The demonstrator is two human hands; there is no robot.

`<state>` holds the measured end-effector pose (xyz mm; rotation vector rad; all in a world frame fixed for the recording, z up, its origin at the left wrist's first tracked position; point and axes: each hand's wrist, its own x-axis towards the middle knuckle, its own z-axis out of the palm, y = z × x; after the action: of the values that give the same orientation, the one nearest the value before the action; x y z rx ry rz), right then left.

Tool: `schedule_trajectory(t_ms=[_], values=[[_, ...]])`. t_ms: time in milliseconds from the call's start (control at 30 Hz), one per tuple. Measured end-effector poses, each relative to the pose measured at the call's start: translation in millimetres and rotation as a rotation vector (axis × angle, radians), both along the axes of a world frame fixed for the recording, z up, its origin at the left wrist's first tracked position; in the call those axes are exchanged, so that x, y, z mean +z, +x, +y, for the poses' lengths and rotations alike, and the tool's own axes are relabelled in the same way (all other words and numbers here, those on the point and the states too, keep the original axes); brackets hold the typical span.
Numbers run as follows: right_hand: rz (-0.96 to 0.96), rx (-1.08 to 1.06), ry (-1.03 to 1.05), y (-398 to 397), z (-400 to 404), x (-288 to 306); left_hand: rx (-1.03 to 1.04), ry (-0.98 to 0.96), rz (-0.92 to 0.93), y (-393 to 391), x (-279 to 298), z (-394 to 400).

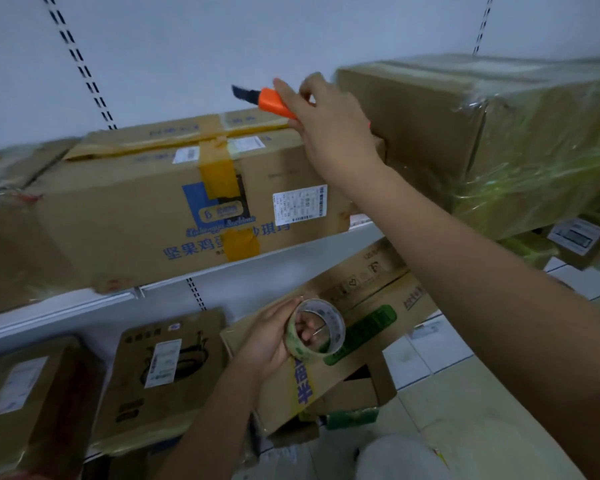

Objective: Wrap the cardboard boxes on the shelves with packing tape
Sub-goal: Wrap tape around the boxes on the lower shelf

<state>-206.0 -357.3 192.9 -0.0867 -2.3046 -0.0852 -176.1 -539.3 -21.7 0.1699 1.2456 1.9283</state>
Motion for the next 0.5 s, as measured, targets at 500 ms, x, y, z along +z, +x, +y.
schedule_trajectory(t_ms=[500], values=[[-0.026, -0.342, -0.533, 149, -8, -239, -0.062, 0.052, 0.046, 3, -4, -15]])
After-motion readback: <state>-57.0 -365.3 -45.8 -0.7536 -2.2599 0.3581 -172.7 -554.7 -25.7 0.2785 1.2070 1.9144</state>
